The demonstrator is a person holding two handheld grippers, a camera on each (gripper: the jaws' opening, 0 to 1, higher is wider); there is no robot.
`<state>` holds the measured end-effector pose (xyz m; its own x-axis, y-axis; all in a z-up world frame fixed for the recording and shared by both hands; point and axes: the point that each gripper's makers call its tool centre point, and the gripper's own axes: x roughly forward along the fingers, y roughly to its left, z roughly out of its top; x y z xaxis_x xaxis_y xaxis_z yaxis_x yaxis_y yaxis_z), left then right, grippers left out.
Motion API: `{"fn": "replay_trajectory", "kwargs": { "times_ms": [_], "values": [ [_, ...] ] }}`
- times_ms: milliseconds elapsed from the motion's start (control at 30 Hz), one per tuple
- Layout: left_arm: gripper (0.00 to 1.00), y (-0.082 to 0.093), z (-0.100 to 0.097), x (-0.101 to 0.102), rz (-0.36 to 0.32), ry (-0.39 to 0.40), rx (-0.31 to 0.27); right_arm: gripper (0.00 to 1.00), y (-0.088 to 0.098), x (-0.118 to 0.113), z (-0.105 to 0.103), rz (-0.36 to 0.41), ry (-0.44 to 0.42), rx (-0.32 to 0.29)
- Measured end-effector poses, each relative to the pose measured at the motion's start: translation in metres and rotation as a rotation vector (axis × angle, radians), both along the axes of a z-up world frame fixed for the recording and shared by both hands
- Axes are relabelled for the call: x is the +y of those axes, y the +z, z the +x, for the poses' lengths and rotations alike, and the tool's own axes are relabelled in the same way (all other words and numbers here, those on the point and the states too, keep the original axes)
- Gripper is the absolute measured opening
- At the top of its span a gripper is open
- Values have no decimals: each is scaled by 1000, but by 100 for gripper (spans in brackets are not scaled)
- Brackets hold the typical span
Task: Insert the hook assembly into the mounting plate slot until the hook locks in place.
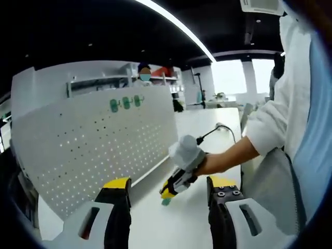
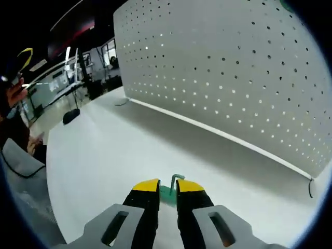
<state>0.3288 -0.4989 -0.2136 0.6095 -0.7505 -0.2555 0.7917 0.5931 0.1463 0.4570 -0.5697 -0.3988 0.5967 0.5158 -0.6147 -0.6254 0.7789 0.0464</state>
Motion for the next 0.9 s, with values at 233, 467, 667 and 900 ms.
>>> {"fn": "replay_trajectory", "kwargs": {
  "times_ms": [233, 467, 667, 900],
  "values": [
    [60, -2, 1, 3, 1, 6, 7, 11, 5, 7, 5, 18, 10, -9],
    [60, -4, 1, 4, -1, 7, 12, 11, 6, 4, 8, 87, -29, 53],
    [59, -7, 2, 2, 0, 3, 18, 13, 6, 5, 14, 169, -70, 112],
    [59, -8, 3, 3, 2, 3, 21, 12, 3, 6, 16, 226, -105, 163]
  ]
}}
